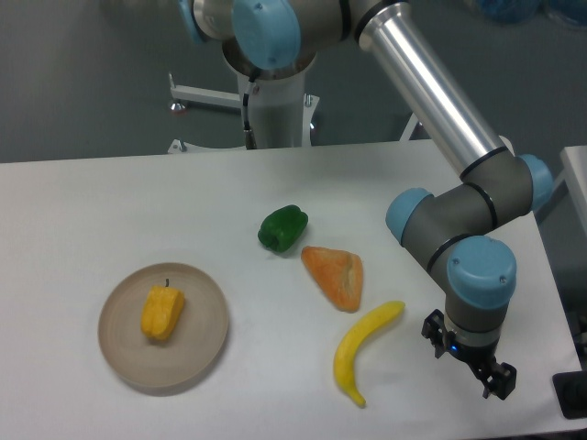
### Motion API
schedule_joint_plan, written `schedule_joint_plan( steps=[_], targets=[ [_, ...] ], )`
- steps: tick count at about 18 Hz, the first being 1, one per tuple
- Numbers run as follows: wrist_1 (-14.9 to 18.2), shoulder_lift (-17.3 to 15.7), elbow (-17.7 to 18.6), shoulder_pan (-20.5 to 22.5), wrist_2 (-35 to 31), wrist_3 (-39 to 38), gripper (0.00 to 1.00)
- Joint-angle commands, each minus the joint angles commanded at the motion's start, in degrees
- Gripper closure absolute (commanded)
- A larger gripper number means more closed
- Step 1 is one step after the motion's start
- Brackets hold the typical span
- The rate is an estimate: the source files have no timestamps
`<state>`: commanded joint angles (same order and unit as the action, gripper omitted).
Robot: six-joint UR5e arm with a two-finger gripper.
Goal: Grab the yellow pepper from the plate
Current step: 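Move the gripper over the yellow pepper on the wooden plate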
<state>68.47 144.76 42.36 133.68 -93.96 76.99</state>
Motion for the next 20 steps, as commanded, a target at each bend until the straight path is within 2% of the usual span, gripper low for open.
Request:
schedule_joint_plan(
  steps=[5,8,13,17,20],
  targets=[
    [0.26,-0.79,0.87,-0.61,-0.26,-1.66,0.0],
    [0.52,-3.77,3.77,-1.49,0.53,-8.77,0.0],
    [4.74,-12.11,13.43,-5.09,3.06,-24.04,0.0],
    [5.8,-19.58,22.82,-9.3,8.08,-35.84,0.0],
    [5.89,-23.2,28.38,-13.87,9.13,-42.6,0.0]
  ],
)
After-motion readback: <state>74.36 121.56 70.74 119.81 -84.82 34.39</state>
